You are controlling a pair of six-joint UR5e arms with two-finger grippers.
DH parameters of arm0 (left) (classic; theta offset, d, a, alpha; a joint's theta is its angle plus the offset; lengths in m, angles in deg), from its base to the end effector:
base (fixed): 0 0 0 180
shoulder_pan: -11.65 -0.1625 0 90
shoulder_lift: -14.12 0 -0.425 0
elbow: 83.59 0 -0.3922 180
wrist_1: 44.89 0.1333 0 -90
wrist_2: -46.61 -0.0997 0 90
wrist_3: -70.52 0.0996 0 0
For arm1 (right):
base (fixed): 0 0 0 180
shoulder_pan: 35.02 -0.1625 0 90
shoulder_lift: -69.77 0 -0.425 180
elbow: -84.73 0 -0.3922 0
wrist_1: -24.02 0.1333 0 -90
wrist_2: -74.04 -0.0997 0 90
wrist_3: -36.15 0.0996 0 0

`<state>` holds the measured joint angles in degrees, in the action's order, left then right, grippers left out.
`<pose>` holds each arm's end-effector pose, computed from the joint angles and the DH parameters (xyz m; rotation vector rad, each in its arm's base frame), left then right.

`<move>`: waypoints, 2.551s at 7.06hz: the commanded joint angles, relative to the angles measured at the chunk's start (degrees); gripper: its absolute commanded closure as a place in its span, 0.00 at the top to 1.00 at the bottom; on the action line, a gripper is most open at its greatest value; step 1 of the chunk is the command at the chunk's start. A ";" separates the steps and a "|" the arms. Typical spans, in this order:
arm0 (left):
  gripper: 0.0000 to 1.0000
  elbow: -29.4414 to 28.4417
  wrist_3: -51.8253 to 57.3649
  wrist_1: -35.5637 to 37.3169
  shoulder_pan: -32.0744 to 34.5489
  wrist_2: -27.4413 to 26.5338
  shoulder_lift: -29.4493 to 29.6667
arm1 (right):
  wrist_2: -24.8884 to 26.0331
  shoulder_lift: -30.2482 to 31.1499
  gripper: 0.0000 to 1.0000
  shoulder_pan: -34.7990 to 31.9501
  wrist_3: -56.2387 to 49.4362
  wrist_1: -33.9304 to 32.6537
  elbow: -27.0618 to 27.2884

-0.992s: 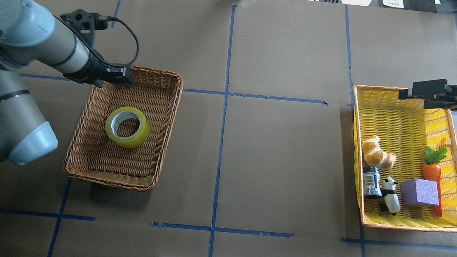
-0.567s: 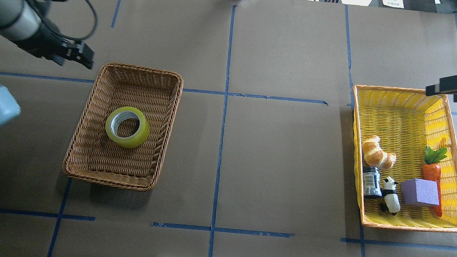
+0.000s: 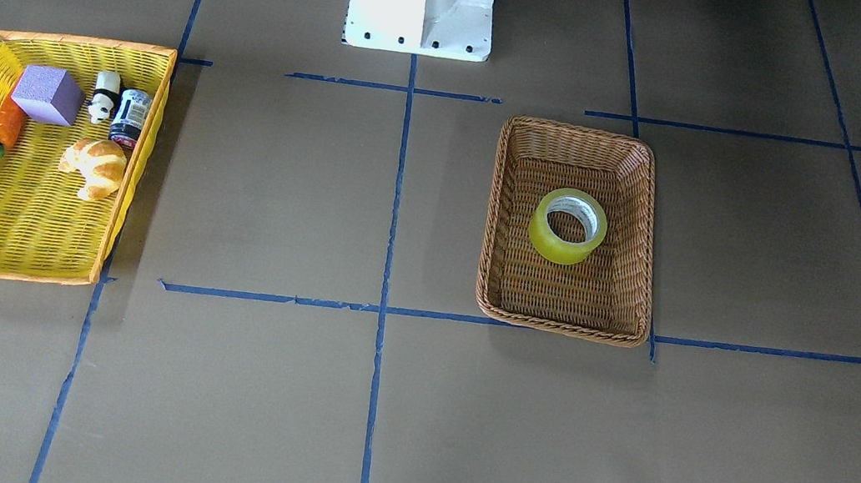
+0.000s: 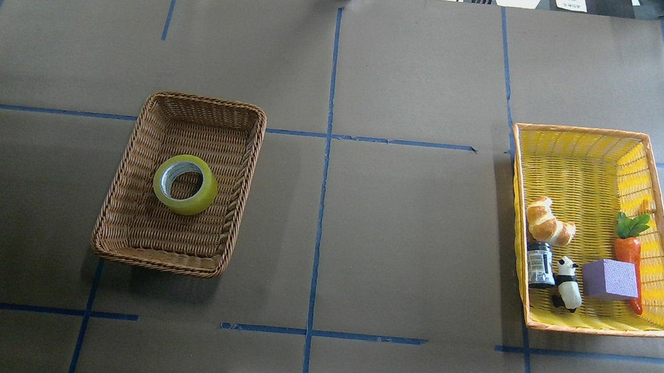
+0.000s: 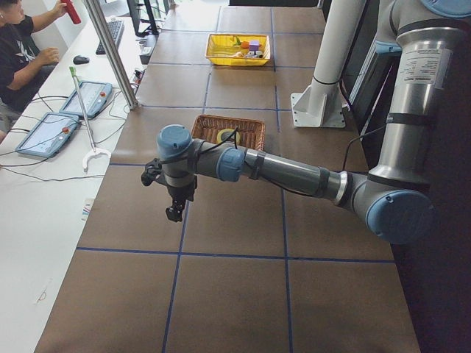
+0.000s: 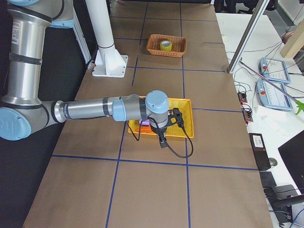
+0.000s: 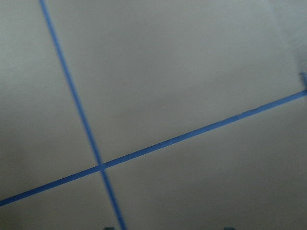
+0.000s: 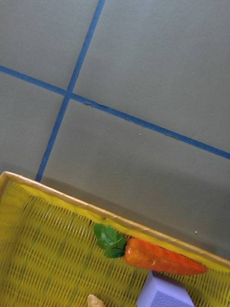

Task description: Move tape to another basket

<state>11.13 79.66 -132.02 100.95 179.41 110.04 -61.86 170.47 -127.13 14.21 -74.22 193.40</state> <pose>-0.0591 -0.5387 0.5717 0.1841 0.7357 0.2141 0.0768 -0.4063 0.5955 0.1633 -0.7882 -0.3254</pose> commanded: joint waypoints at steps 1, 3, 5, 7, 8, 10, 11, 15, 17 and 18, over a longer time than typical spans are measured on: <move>0.84 -3.92 1.94 0.82 6.41 5.31 -1.25 | 0.29 -1.63 1.00 -0.70 -0.14 -1.61 -2.91; 0.98 -4.88 -0.44 0.65 6.24 8.09 -2.84 | -1.21 -3.13 1.00 -0.61 6.02 -1.43 -3.02; 1.00 -4.37 -0.18 -0.23 6.24 5.36 -5.37 | -1.47 -3.05 1.00 0.70 6.30 -1.60 -3.20; 1.00 -3.31 -0.17 -1.81 6.24 4.84 -6.97 | -1.39 -2.44 1.00 1.58 6.47 -1.43 -4.42; 1.00 -3.48 -0.26 -1.81 6.15 4.92 -7.06 | -1.21 -3.39 1.00 1.58 6.39 -1.25 -6.43; 1.00 -0.42 -0.43 -1.99 6.15 5.01 -9.16 | -1.74 -5.07 1.00 1.50 6.38 -1.42 -6.72; 1.00 -0.58 -0.52 -1.82 6.15 4.66 -8.65 | -1.65 -3.33 1.00 1.50 5.69 -1.34 -7.15; 1.00 -0.40 -0.52 -3.47 6.15 4.66 -9.26 | -1.30 -4.45 1.00 1.58 6.21 -1.25 -8.03; 1.00 -1.02 -0.79 -3.22 5.45 2.66 -9.17 | -1.04 -4.45 1.00 1.58 5.42 -1.16 -8.21; 1.00 -1.37 -0.87 -2.79 3.19 -0.67 -9.17 | -0.86 -4.45 1.00 1.58 5.42 -1.16 -8.99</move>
<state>10.13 78.90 -135.16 106.08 181.89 100.89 -62.92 166.02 -125.54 19.75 -75.42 185.07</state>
